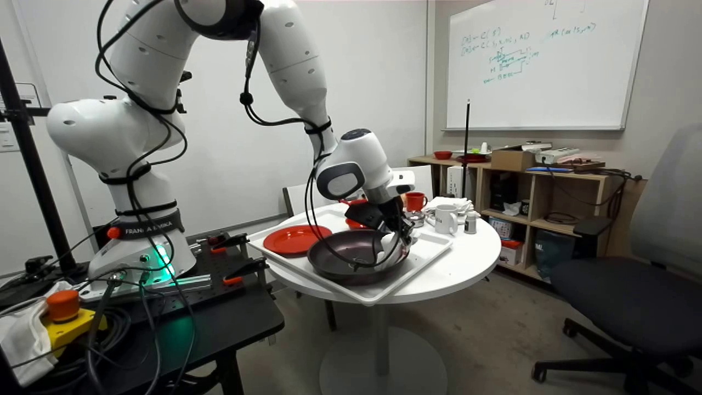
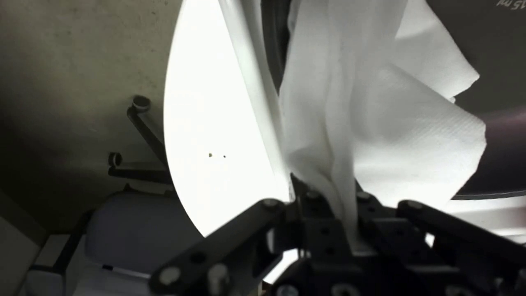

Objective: Use the tea towel to wipe the pan

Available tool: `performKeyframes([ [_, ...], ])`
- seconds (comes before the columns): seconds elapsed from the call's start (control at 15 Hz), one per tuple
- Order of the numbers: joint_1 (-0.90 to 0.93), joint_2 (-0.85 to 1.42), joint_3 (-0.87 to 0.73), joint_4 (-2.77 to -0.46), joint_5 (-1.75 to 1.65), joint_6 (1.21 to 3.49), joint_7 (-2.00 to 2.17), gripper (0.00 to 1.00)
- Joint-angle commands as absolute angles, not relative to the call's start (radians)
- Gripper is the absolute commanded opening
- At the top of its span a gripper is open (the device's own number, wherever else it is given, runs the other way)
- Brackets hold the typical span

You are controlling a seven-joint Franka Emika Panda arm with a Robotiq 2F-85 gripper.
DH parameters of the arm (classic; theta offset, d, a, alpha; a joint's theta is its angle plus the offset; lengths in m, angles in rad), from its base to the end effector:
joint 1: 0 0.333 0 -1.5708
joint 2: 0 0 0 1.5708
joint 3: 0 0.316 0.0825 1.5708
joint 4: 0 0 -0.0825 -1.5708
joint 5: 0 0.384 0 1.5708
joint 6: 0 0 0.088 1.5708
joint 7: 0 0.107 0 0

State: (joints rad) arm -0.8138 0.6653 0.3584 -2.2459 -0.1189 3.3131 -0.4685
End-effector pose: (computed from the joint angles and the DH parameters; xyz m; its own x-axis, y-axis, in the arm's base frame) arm 0.5096 -0.2315 0.1365 0.8822 0.0207 0.4705 0.0070 -0.9995 0.0307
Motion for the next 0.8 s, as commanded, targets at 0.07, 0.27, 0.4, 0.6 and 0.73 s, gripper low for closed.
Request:
performKeyframes([
  [0.07, -0.779, 0.694, 0.305, -2.205, -0.336, 3.468, -0.395, 0.05],
  [0.27, -0.829, 0.714, 0.377, -2.176, -0.277, 3.471, -0.523, 0.05],
  [0.4, -0.835, 0.717, 0.395, -2.177, -0.264, 3.464, -0.523, 0.05],
  [0.6, -0.77, 0.697, 0.321, -2.243, -0.349, 3.462, -0.371, 0.05],
  [0.73, -0.736, 0.693, 0.29, -2.283, -0.36, 3.442, -0.32, 0.05],
])
